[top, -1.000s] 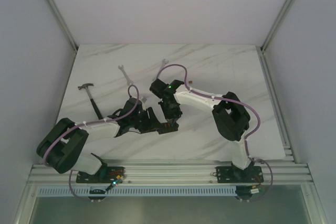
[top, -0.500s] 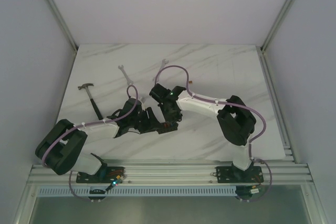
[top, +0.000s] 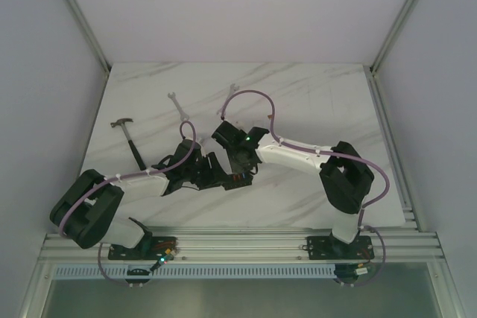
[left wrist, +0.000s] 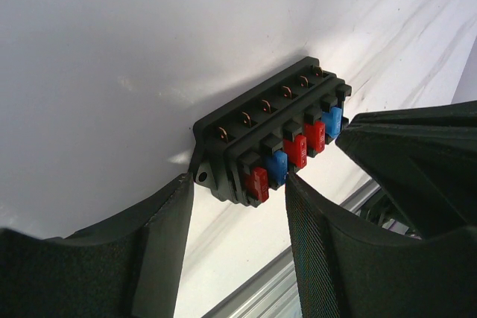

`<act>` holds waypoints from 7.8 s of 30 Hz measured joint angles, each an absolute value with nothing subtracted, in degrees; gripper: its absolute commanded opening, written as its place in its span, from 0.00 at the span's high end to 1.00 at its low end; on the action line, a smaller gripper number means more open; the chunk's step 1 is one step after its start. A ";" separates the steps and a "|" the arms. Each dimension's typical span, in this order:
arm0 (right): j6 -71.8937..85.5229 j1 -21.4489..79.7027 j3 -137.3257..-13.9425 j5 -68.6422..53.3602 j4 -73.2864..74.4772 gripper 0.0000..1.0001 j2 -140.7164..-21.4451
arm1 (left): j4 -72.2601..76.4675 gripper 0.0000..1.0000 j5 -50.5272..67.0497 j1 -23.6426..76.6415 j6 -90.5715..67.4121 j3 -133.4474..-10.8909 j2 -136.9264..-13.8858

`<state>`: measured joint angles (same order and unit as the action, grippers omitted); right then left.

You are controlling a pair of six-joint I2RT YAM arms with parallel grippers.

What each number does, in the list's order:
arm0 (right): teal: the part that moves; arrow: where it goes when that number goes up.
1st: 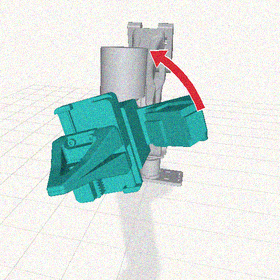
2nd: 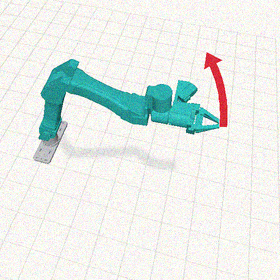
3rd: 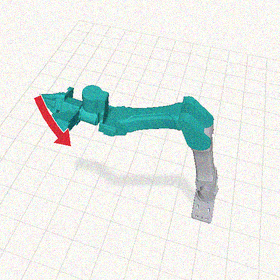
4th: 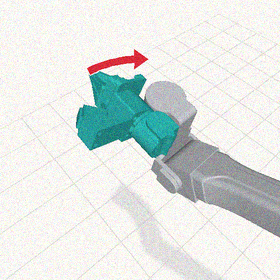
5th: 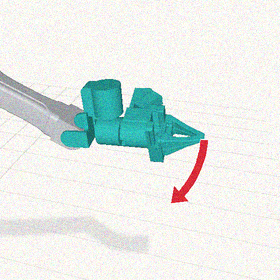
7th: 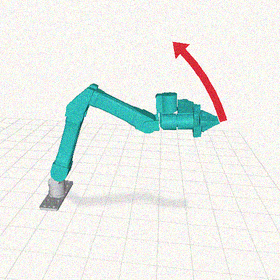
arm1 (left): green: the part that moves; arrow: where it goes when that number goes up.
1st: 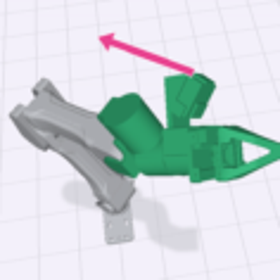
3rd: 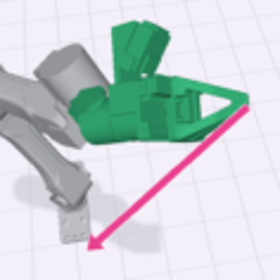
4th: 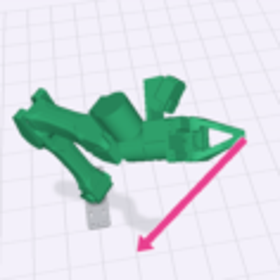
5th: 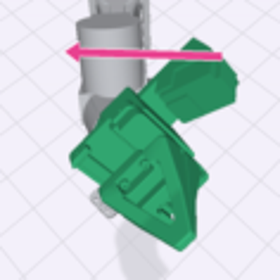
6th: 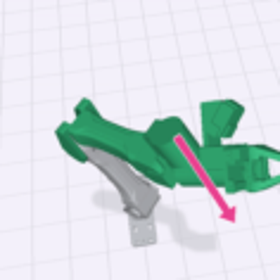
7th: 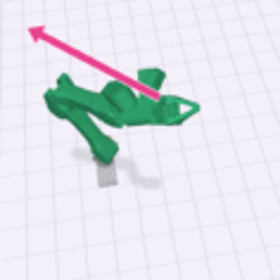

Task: Snap on the fuse box
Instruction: Install the fuse at the fuse box base, then pick up the fuse from the center of the board.

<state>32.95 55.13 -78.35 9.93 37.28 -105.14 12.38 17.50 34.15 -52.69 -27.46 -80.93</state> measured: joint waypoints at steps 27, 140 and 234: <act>36.29 55.13 -78.37 13.17 39.99 1.00 -107.04 | 12.36 0.40 17.52 34.15 -52.86 -27.46 -80.93; 29.58 52.90 -80.34 6.70 38.50 1.00 -110.59 | 4.45 0.35 11.68 34.20 -48.99 -29.41 -78.32; 11.60 23.27 -91.13 8.95 11.57 0.72 -125.40 | 0.56 0.00 5.58 24.05 -44.27 -30.59 -70.00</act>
<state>11.60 23.27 -91.13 8.95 11.57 -125.40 0.56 5.58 24.05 -44.27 -30.59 -70.00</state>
